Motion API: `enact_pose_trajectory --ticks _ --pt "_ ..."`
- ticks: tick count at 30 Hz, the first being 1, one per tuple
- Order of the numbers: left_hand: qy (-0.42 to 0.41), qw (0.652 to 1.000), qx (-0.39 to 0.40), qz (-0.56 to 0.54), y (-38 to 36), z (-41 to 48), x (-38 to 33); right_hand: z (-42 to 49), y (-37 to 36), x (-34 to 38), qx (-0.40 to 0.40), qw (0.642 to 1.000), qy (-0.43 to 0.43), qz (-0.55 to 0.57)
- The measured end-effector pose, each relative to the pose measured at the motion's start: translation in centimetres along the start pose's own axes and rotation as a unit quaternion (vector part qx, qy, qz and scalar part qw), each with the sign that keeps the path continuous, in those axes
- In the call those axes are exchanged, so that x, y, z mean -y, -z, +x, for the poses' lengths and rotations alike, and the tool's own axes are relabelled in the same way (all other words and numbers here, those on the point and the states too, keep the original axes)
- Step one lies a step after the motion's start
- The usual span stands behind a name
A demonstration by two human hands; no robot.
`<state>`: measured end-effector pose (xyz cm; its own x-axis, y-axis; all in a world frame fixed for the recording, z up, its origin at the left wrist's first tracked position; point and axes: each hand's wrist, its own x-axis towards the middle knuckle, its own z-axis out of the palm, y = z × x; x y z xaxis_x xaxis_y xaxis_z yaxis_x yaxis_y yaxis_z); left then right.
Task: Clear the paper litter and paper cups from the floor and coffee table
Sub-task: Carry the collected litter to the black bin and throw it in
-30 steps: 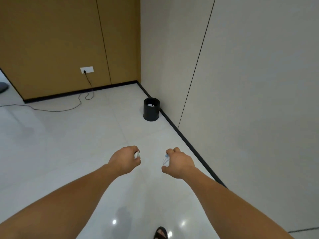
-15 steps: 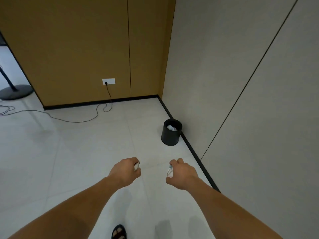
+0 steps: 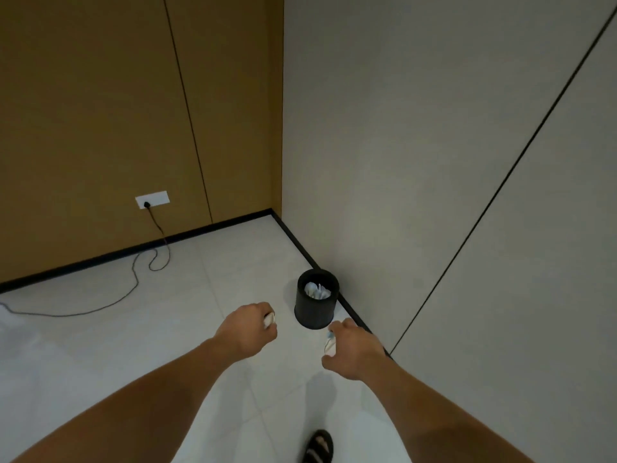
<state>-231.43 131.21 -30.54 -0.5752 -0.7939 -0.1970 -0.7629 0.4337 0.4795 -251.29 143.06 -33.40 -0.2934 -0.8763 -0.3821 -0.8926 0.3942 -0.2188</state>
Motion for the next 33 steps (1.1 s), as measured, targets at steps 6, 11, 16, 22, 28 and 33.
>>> enact_pose_trajectory --ticks 6,11,16,22,28,33 --pt "0.014 1.0 0.015 0.008 3.6 12.5 -0.5 12.8 5.4 -2.6 0.004 1.0 -0.008 0.014" --pt "0.007 1.0 0.013 -0.004 5.7 21.8 -1.1 20.9 9.7 -3.6 -0.009 0.999 -0.001 0.031" --pt "-0.009 0.999 0.051 -0.012 5.7 31.0 -1.7 28.3 12.0 -4.7 0.011 0.999 -0.019 0.046" --pt "-0.047 0.994 0.1 -0.022 5.2 43.9 -0.2 37.9 13.2 -5.1 0.025 0.995 -0.075 0.058" --pt "-0.079 0.981 0.178 0.009 3.4 55.0 0.3 45.8 14.0 -6.4 0.036 0.985 -0.128 0.113" --pt "-0.095 0.964 0.247 0.027 -2.4 61.6 -1.1 52.4 11.8 -10.2 0.046 0.97 -0.163 0.177"
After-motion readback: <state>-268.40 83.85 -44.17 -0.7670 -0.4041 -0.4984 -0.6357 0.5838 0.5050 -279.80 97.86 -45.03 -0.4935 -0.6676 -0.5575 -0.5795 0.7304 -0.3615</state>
